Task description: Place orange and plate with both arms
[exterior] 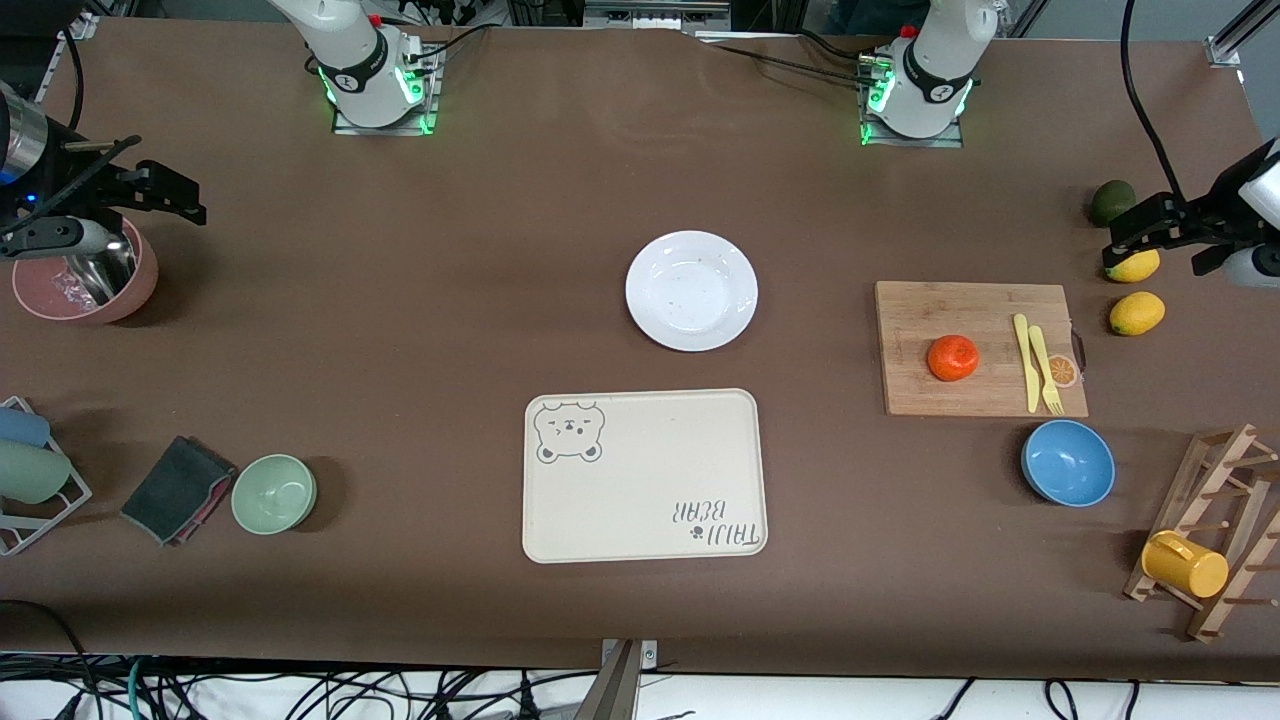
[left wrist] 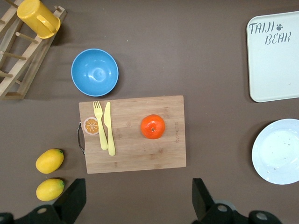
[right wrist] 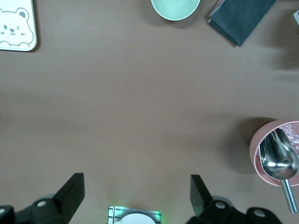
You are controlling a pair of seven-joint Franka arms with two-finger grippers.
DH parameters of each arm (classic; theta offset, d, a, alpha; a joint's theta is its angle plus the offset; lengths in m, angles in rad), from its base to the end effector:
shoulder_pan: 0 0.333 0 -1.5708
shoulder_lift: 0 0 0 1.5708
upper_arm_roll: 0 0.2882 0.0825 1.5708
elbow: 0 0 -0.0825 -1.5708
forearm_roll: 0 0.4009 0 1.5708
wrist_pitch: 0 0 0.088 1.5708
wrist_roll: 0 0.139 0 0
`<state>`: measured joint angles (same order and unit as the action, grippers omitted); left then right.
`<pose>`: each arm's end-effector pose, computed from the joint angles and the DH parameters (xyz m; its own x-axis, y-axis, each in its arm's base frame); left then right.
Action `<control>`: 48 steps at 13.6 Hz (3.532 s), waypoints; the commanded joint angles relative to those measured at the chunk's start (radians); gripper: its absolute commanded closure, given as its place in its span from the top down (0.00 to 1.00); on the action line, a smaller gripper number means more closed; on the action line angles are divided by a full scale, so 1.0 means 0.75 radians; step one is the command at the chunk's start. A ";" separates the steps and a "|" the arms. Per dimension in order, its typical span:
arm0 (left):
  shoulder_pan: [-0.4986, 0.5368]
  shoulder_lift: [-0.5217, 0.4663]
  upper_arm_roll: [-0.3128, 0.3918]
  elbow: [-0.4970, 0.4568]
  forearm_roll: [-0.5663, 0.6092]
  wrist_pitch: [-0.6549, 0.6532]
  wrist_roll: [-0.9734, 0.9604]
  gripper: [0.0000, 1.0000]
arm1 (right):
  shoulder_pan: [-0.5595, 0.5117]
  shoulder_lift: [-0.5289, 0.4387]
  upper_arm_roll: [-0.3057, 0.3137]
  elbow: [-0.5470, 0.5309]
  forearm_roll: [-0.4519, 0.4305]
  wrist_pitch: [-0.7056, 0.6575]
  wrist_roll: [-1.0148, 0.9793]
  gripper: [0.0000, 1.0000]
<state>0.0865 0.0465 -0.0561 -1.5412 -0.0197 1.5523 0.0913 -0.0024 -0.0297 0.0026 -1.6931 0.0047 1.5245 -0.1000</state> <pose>0.5809 0.0155 0.5508 0.9976 -0.0613 -0.0331 -0.0604 -0.9978 0.0254 0.5486 0.0008 0.5188 0.9854 0.1002 -0.1373 0.0986 -0.9950 -0.0184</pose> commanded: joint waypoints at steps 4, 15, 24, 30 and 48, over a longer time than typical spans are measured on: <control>-0.003 -0.007 -0.003 0.014 0.028 -0.020 0.007 1.00 | -0.007 -0.005 -0.003 0.014 0.010 -0.010 -0.018 1.00; -0.003 -0.007 -0.003 0.014 0.028 -0.020 0.007 1.00 | -0.007 -0.005 -0.003 0.014 0.010 -0.012 -0.018 1.00; -0.003 -0.005 -0.003 0.014 0.028 -0.020 0.007 1.00 | -0.007 -0.005 -0.005 0.014 0.010 -0.018 -0.018 1.00; -0.003 -0.005 -0.003 0.012 0.028 -0.020 0.007 1.00 | -0.007 -0.005 -0.005 0.014 0.010 -0.018 -0.020 1.00; -0.003 0.073 -0.005 -0.100 0.036 0.126 0.007 1.00 | -0.009 -0.003 -0.005 0.014 0.010 -0.016 -0.020 1.00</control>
<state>0.0865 0.0983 -0.0560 -1.5686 -0.0197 1.5958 0.0913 -0.0027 -0.0297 -0.0010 -1.6931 0.0047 1.5245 -0.1000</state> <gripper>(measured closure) 0.000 0.000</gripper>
